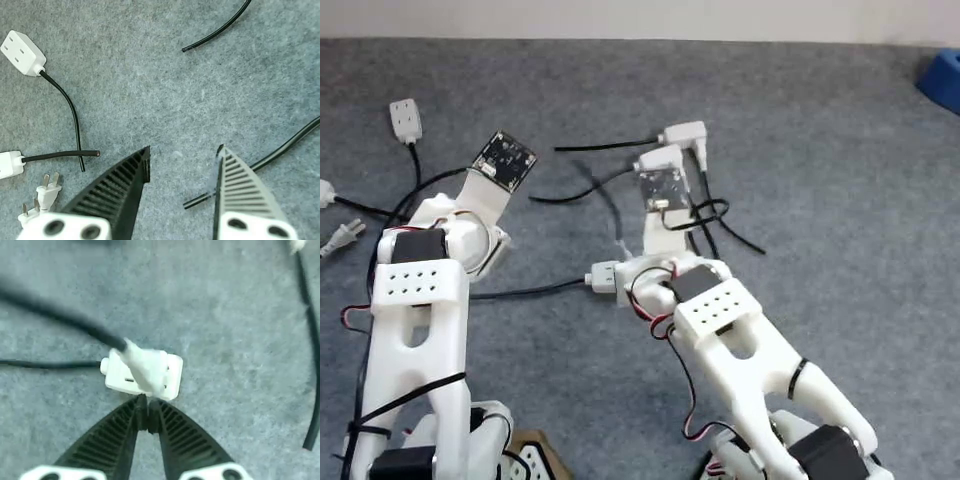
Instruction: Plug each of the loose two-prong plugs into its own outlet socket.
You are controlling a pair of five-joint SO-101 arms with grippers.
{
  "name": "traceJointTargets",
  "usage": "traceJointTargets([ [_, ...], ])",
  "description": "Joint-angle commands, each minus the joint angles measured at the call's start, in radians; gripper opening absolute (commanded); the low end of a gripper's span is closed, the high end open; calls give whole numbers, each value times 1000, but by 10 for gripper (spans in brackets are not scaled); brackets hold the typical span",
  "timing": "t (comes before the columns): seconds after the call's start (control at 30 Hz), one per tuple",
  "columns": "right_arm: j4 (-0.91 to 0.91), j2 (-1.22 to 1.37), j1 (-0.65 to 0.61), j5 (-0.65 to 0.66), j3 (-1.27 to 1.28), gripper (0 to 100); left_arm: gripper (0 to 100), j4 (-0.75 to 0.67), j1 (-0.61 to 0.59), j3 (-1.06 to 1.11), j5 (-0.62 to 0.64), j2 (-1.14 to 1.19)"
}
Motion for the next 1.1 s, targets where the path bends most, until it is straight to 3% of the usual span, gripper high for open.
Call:
traceJointTargets([
  [0.0, -13, 27, -12, 15, -7, 5, 214, -11, -8, -39, 5, 2],
  [0.17, -13, 148, 5, 48, -16, 5, 214, -11, -8, -41, 5, 2],
  [0.33, 16, 113, 31, 48, -35, 5, 214, -9, -10, -41, 5, 2],
  [0.67, 94, -38, 217, 51, -45, 5, 214, -8, -35, -41, 5, 1],
  [0.8, 101, -62, 274, 83, -45, 9, 214, -6, 61, -38, 6, 5],
  [0.93, 245, -70, 354, 147, -74, 15, 214, -6, 173, -54, 11, 5],
  [1.07, 337, -127, 472, 198, -91, 90, 215, -9, 209, -125, 12, 101],
])
